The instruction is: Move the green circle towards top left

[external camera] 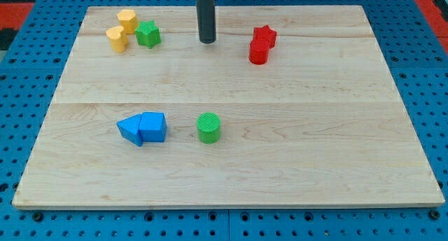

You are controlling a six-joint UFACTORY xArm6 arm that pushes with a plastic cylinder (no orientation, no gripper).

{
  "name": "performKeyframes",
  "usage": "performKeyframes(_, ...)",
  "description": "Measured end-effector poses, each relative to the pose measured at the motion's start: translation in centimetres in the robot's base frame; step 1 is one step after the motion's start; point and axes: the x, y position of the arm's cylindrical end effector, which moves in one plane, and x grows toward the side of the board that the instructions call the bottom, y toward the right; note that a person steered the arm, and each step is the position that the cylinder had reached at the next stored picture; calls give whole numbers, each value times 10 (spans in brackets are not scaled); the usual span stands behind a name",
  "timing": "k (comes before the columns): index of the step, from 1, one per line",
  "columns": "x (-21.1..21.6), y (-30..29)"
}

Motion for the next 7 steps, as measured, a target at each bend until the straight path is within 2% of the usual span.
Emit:
performKeyframes(2,-8,-87)
performKeyframes(3,-9,-96)
performKeyframes(4,-9,-69)
performKeyframes(6,36,29)
performKeyframes(7,95,71)
